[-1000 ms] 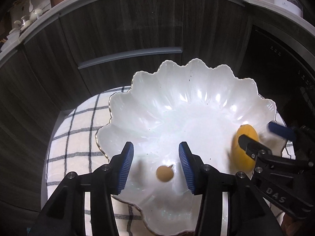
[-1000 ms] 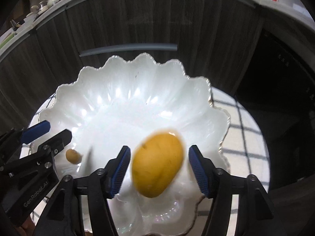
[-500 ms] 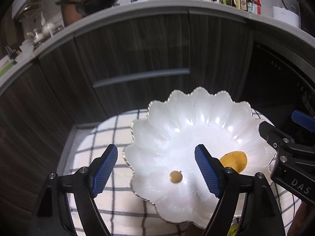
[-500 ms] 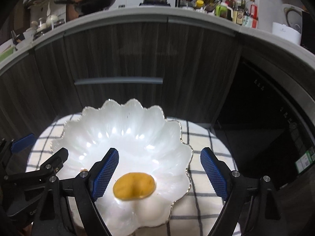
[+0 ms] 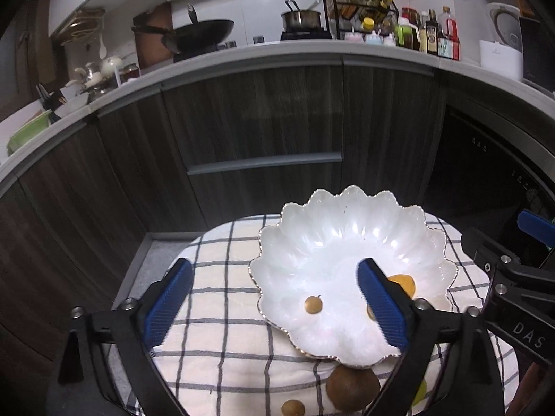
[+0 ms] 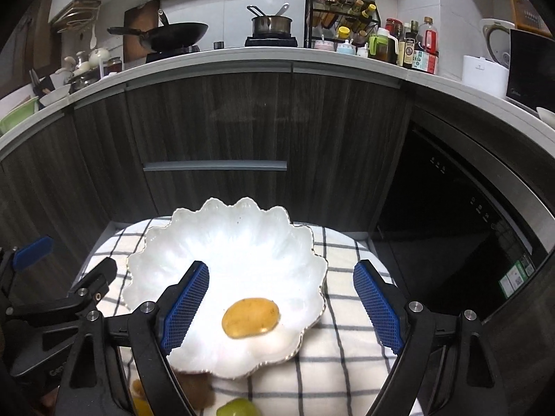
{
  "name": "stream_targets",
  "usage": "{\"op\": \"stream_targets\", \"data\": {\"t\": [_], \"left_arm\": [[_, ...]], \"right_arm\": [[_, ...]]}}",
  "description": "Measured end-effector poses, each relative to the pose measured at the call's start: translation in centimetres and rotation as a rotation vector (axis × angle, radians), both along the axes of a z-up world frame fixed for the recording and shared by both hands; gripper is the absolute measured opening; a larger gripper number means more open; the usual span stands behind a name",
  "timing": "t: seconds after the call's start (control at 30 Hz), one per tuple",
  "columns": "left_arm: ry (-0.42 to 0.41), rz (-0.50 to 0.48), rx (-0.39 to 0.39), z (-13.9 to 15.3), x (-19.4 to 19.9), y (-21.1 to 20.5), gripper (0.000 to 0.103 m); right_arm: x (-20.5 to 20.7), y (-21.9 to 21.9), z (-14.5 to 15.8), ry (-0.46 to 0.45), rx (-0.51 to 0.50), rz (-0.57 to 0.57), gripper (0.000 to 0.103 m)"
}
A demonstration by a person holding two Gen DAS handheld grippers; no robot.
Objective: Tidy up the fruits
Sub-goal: 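Withdraw both tools from the bowl toward the remaining fruits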
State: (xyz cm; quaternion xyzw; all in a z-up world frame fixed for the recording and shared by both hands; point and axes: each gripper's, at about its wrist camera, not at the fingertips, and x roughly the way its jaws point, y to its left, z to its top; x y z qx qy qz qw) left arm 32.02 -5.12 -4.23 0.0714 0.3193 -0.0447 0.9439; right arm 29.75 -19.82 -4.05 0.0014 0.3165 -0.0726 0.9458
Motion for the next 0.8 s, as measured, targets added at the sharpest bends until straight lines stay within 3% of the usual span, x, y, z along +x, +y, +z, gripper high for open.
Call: {"op": "stream_targets", "data": {"t": [0.3,0.8], "left_arm": [[-0.003,0.013,-0.011,0.8,-2.9,0.7,0.102],[0.031,0.059,-0.004,-1.4,-6.7,1.8,0.102]], "right_arm": [[-3.1,0.2,0.5,-0.023,0.015,-0.014,0.086],[-7.5,0.3,-1.0,-0.009,-0.018,-0.081,0.086]]}}
